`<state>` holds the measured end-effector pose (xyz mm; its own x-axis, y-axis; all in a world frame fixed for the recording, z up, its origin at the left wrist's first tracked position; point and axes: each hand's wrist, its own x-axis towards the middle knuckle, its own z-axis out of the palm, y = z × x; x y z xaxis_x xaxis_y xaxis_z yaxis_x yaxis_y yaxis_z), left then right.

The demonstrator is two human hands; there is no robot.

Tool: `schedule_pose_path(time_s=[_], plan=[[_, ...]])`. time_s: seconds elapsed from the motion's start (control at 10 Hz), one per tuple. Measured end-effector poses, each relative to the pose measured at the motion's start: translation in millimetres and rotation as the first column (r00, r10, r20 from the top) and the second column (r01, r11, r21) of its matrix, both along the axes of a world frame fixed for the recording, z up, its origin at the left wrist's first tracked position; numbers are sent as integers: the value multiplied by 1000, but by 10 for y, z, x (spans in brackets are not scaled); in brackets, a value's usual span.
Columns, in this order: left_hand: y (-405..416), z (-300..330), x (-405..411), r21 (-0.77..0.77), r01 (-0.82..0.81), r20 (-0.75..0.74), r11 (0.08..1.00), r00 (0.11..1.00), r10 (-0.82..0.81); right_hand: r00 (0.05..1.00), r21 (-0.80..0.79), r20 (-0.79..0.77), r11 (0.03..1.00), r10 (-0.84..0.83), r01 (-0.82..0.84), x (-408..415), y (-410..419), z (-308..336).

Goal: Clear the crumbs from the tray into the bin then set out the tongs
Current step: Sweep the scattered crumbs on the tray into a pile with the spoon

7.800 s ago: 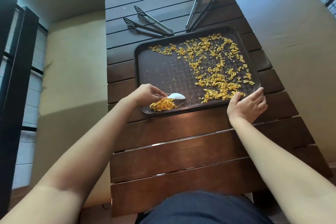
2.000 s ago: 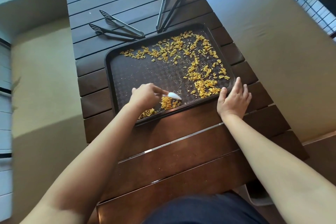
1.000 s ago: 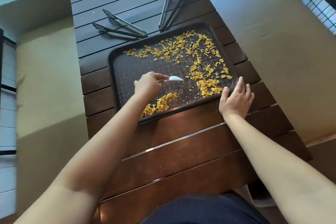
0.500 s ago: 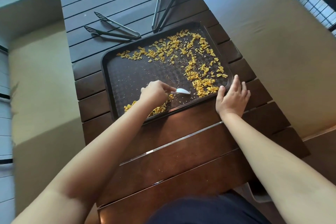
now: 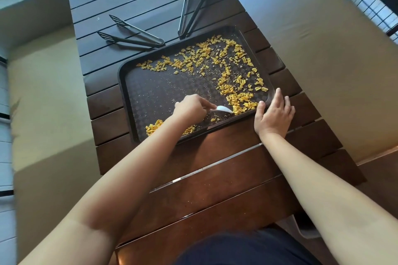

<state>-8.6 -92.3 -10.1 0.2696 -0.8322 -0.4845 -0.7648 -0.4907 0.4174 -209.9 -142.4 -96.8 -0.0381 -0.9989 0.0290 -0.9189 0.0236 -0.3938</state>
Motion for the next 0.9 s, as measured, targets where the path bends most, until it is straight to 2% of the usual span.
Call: schedule_pose_path(time_s=[0.1,0.2,0.3,0.5,0.7,0.8,0.9], plan=[[30,44,126,60,71,21,996,997,-73,1000,2,2,1000,-1,1,0,-2,2],[-1,123,303,76,80,-7,994,997,-80,1000,-3,-3,1000,1,-1,-6,1,8],[-51,126,287,15,17,-54,1000,998,-16,1000,1,-3,1000,4,-4,-12,2,10],[5,-5,144,-18,112,-3,994,994,-112,1000,-8,2,1000,4,-4,-6,9,19],[192,135,466,80,223,144,972,962,-233,1000,-13,2,1000,3,-3,-4,6,19],[306,249,649,172,219,240,960,936,-257,1000,-7,1,1000,2,-2,-5,3,19],[324,287,721,171,160,195,972,962,-193,1000,-9,1,1000,2,-2,-4,6,20]])
